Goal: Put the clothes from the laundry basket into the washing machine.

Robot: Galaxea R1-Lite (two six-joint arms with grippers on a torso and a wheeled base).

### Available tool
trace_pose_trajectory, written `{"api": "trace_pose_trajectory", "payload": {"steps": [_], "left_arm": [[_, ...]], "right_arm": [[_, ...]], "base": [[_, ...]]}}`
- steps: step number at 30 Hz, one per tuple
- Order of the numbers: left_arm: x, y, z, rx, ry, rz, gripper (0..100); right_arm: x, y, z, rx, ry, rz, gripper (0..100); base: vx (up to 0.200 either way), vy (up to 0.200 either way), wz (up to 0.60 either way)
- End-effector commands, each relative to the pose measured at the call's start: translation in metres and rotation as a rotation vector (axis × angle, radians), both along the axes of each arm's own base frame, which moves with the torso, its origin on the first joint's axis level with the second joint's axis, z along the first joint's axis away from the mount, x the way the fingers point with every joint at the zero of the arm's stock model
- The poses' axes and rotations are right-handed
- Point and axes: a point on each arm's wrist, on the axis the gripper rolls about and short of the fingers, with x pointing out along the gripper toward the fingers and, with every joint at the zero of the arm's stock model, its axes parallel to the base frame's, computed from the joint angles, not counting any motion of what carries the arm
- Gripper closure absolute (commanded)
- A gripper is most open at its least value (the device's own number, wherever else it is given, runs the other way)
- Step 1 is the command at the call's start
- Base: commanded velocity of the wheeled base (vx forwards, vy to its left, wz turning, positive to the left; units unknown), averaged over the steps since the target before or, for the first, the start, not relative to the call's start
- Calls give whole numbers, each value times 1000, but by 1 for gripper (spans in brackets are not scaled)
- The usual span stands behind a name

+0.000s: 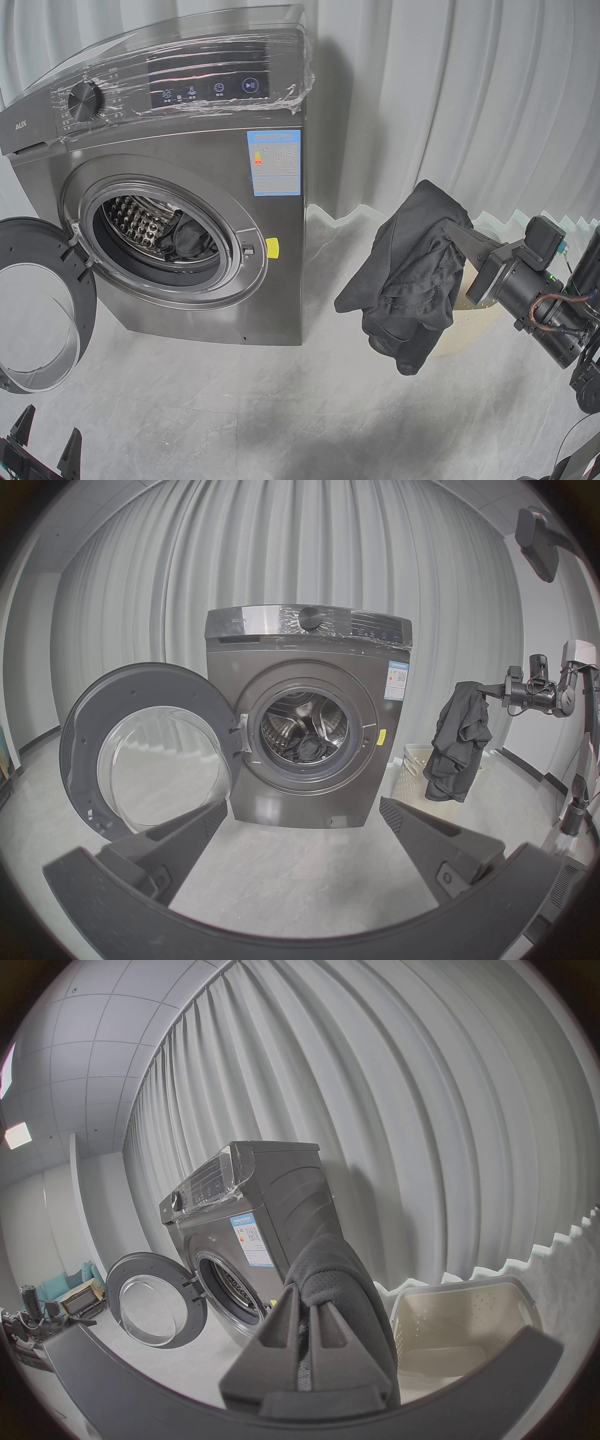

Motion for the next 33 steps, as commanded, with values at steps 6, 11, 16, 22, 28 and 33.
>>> {"api": "trace_pose_trajectory", "payload": {"steps": [6, 11, 16, 22, 28, 33], "left_arm": [[0, 0, -4, 0, -2, 0, 0], [0, 0, -4, 0, -2, 0, 0], [0, 0, -4, 0, -2, 0, 0], [0, 0, -4, 0, -2, -1, 0], [0, 0, -4, 0, -2, 0, 0], [0, 0, -4, 0, -2, 0, 0]], "right_arm": [[0, 1, -1, -1, 2, 6, 100], [0, 1, -1, -1, 2, 6, 100], [0, 2, -2, -3, 6, 6, 100], [0, 1, -3, -3, 11, 5, 100], [0, 1, -4, 1, 17, 6, 100], [0, 2, -4, 1, 20, 10, 100]], "base": [[0, 0, 0], [-120, 0, 0], [-200, 0, 0], [-200, 0, 0], [-33, 0, 0], [0, 200, 0]]}}
